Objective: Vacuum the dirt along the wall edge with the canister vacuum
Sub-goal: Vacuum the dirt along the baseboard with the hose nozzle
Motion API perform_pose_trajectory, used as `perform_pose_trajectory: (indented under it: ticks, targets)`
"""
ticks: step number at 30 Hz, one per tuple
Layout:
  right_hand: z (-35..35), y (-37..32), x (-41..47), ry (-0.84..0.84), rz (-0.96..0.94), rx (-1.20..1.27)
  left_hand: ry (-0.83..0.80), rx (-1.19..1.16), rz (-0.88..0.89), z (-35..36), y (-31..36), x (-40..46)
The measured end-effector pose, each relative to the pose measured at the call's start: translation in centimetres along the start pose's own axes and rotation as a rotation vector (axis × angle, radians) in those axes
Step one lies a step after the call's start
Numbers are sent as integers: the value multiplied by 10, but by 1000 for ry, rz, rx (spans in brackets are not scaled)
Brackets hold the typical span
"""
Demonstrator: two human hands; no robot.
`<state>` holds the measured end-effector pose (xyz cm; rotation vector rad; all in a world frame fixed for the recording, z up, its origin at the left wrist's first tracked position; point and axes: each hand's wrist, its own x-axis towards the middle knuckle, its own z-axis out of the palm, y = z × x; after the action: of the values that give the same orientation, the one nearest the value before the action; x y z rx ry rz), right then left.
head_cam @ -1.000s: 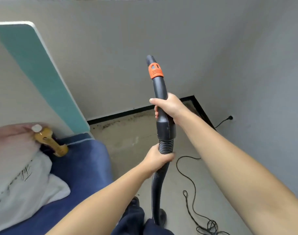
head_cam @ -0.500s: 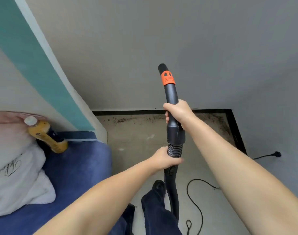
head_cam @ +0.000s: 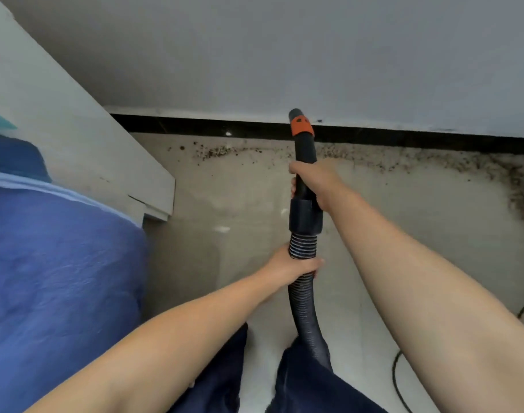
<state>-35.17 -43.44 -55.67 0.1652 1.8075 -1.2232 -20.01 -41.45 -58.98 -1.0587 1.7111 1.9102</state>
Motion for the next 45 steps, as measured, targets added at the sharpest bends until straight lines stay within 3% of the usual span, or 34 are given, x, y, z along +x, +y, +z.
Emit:
perform_pose_trajectory:
  ticks: [2,9,18,26,36,45]
  targets:
    - [11,25,35,-30,-2,-35,1,-41,-15,-1,-29,27]
    - [55,116,115,-48,59,-84,-52,-571,-112,-2,-121,82]
    - [43,142,112,66,79,8,-170,-574,-153,-7,-143,76]
    - [50,141,107,-90,134,-192,-229,-636,-95,5,-145,73]
    - [90,121,134,-78,44,-140,-22,-730,-134,-31,-134,95]
    - [144,116,135,-315,41,-406,39,-887,-146,-42,-138,89]
